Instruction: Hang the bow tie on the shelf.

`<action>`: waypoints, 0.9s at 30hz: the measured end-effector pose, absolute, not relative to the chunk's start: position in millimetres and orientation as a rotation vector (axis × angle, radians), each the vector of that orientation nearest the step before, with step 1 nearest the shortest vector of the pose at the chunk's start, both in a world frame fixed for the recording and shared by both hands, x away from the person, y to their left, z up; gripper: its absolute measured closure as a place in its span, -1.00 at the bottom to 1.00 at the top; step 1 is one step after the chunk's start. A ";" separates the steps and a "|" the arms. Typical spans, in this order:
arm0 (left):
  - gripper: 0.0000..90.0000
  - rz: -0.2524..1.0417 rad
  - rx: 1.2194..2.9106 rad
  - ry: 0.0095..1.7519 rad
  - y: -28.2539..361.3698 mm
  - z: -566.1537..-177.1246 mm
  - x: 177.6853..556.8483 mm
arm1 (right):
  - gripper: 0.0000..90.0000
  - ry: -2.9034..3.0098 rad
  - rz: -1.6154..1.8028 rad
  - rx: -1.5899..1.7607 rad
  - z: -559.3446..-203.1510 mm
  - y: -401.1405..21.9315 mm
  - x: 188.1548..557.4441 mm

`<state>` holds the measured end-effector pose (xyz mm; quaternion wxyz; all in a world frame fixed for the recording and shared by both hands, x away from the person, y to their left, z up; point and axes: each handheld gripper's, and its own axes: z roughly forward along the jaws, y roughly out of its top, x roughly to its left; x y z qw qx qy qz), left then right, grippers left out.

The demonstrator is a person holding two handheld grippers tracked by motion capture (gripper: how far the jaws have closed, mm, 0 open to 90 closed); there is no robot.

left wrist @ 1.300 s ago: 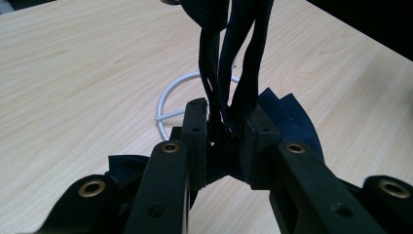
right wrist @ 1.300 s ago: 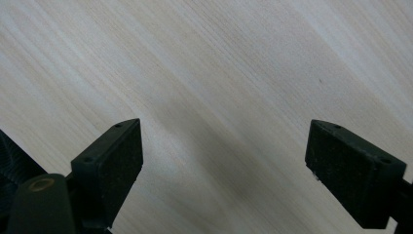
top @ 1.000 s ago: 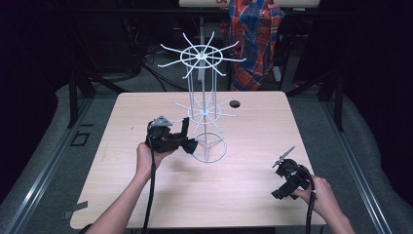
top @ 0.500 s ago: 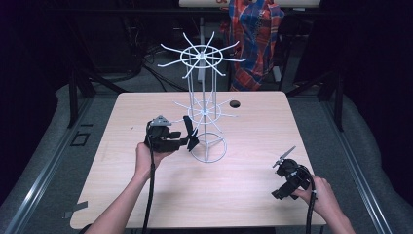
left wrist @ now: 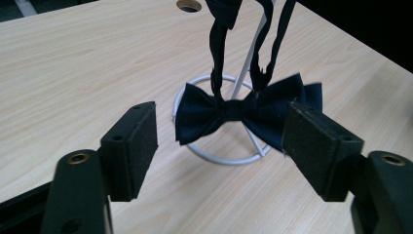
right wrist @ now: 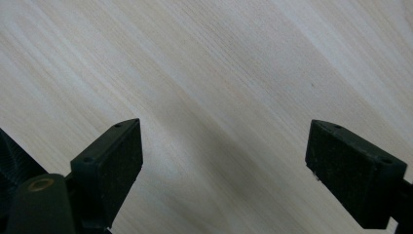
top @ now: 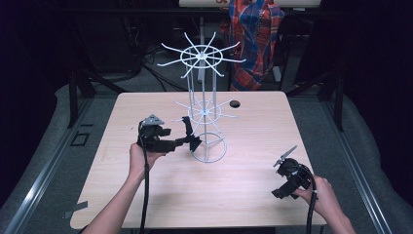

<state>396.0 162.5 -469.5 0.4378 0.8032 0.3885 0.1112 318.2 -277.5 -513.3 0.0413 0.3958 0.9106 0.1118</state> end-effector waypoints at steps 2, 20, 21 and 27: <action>-0.45 0.280 2.002 0.967 164.6 -468.3 393.8 | -0.70 2.781 0.342 1.212 -513.0 -277.3 317.9; -0.75 0.371 2.054 0.988 182.0 -455.0 372.9 | -0.71 2.789 0.347 1.210 -511.8 -278.3 318.3; -0.76 0.377 2.055 0.994 182.3 -455.0 372.0 | -0.71 2.789 0.343 1.207 -511.7 -278.4 318.4; -0.83 0.389 2.085 1.010 183.3 -456.9 367.1 | -0.71 2.789 0.342 1.207 -511.7 -278.4 318.4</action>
